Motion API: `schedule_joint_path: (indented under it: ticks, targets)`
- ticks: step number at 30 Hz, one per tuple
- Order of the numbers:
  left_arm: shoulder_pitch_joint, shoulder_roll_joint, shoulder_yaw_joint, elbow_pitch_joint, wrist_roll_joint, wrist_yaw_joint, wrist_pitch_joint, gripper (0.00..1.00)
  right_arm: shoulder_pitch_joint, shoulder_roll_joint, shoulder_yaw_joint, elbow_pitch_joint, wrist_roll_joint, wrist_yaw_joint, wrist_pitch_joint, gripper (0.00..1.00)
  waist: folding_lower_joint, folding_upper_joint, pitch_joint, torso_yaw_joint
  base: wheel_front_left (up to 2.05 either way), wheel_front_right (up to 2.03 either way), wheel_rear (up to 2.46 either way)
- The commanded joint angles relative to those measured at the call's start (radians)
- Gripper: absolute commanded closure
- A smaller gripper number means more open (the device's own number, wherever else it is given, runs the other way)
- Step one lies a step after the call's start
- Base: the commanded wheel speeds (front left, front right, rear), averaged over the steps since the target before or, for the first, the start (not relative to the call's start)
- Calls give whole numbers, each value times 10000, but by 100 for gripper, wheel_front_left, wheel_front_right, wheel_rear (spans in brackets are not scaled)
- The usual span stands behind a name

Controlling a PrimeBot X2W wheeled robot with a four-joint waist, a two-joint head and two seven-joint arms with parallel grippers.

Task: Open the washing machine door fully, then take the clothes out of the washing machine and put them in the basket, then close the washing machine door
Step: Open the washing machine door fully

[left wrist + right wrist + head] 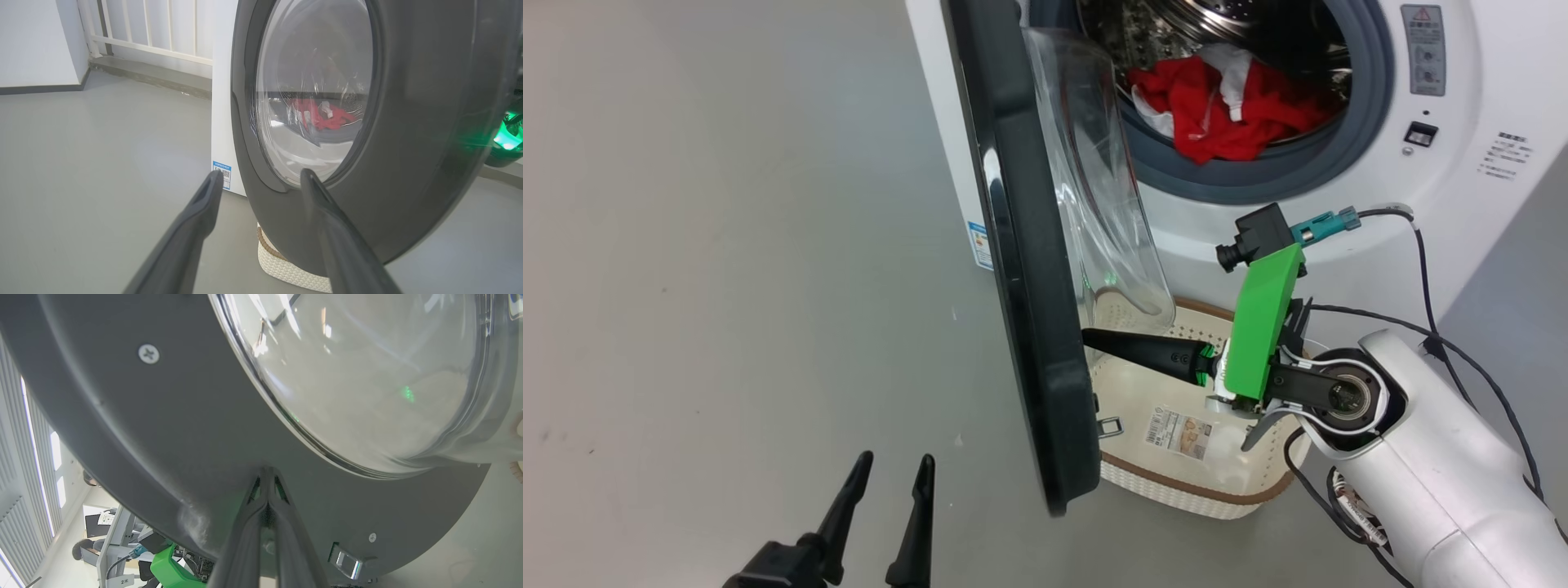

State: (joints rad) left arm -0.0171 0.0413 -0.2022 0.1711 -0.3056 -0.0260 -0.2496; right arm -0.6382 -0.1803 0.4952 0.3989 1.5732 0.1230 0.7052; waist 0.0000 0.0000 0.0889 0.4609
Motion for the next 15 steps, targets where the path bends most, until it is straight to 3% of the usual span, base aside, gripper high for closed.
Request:
schedule_joint_path:
  ticks: [1, 15]
  targets:
    - [-87, 89, 362, -244, 80, 49, -122, 0, 97, 307, 109, -296, -49, 77, 7, 100, 0, 0, -63, 205, 0, 0, 0]
    - [27, 89, 493, -332, 19, 105, -122, 0, 100, 723, 392, -288, -49, 77, -25, 100, 0, 0, -127, 703, 0, 0, 0]
